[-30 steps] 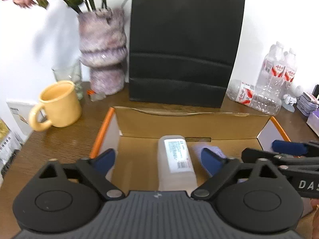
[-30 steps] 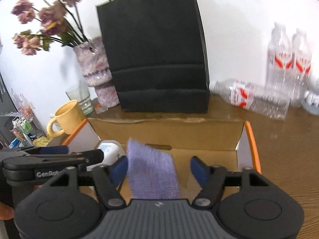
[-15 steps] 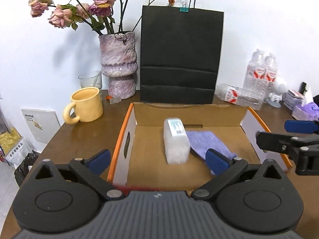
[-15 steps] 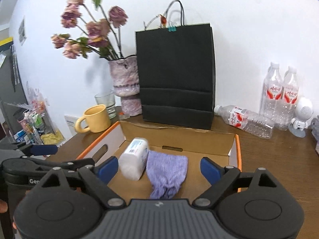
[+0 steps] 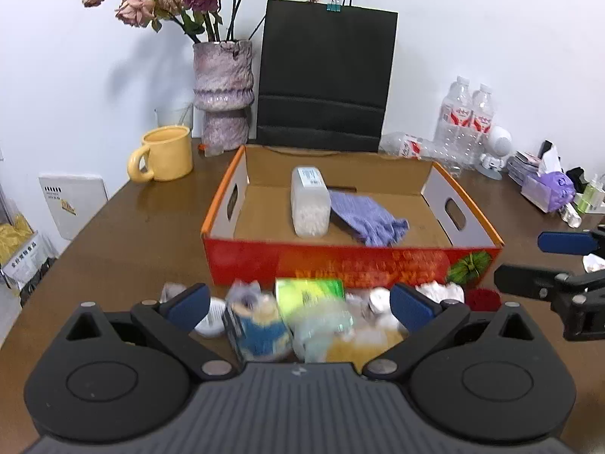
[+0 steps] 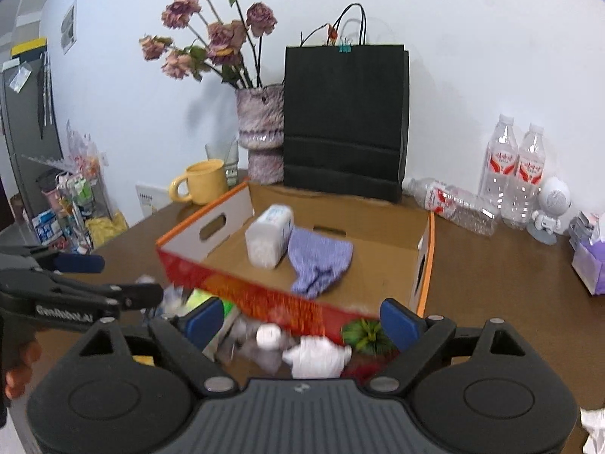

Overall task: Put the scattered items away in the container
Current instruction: 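Grasp the plush alpaca with the left tool while the right tool grasps the yellow sponge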

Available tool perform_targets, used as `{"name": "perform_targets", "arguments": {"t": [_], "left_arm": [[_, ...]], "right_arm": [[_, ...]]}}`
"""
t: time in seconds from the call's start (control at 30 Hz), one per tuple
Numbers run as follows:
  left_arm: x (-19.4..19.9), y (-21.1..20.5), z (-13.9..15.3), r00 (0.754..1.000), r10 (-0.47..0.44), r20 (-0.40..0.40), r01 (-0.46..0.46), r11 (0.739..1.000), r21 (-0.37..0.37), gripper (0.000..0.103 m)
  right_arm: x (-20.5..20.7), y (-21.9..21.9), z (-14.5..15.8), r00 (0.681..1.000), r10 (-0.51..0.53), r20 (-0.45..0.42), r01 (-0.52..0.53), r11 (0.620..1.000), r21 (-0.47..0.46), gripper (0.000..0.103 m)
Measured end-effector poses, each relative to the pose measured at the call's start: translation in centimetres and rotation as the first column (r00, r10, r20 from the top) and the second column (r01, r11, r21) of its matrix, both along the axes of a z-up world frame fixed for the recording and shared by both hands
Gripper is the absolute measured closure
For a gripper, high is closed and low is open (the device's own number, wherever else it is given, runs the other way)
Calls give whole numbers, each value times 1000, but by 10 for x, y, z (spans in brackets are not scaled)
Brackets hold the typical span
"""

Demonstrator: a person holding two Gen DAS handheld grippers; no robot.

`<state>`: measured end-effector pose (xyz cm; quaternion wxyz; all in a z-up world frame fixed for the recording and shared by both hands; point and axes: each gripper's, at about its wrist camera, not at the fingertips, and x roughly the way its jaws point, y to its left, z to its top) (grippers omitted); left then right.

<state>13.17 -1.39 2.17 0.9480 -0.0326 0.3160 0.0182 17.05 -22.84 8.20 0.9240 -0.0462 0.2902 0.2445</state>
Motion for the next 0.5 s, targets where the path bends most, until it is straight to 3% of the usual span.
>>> {"name": "perform_targets", "arguments": {"t": [0.23, 0.5], "left_arm": [[-22, -3, -16, 1000, -1, -30, 0, 999, -37, 0], [-21, -11, -41, 995, -23, -95, 13, 994, -104, 0]], "right_arm": [[-24, -6, -25, 999, 17, -30, -18, 999, -47, 14], [-34, -16, -55, 997, 9, -77, -15, 997, -81, 14]]}}
